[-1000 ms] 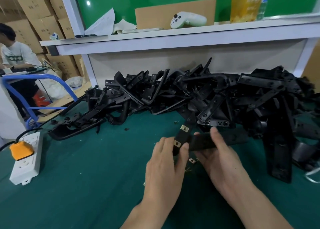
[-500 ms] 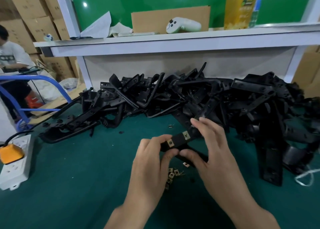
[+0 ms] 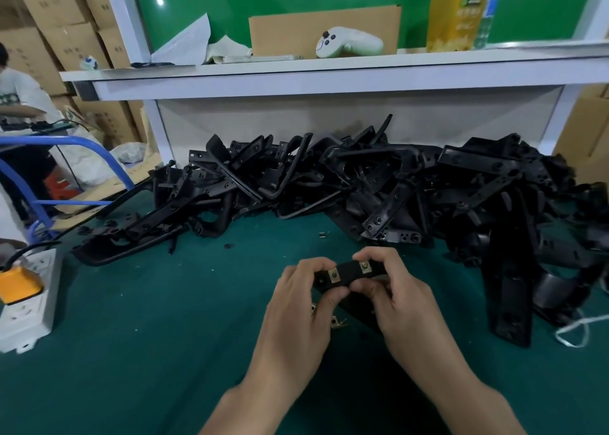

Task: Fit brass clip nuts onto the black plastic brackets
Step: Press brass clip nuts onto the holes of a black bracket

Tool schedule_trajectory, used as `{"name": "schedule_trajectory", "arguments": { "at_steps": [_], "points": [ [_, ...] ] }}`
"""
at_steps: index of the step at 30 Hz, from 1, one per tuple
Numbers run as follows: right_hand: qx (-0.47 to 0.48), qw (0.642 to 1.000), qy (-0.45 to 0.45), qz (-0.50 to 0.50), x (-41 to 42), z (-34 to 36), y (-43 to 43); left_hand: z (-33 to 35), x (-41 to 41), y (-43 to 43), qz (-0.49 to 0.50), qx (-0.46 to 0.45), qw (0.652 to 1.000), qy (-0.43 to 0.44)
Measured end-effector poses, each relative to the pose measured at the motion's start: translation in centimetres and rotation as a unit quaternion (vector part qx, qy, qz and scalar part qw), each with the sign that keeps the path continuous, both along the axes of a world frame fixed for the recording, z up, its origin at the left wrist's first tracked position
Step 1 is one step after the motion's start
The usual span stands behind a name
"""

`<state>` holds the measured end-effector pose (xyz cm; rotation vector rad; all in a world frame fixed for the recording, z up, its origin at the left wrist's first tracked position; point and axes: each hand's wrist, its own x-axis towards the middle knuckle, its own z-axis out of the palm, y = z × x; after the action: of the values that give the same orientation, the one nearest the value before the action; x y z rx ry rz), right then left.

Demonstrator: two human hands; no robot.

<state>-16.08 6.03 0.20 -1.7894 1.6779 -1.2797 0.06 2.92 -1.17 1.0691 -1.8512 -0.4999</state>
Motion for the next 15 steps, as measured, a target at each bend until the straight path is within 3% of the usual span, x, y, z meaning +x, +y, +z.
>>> {"name": "schedule_trajectory", "arguments": {
  "at_steps": [15],
  "points": [
    [-0.024,0.999,0.026,-0.003,0.44,0.14,0.23,-0.28,-0.09,0.16,-0.007,-0.006,1.000,-0.007]
  ]
}}
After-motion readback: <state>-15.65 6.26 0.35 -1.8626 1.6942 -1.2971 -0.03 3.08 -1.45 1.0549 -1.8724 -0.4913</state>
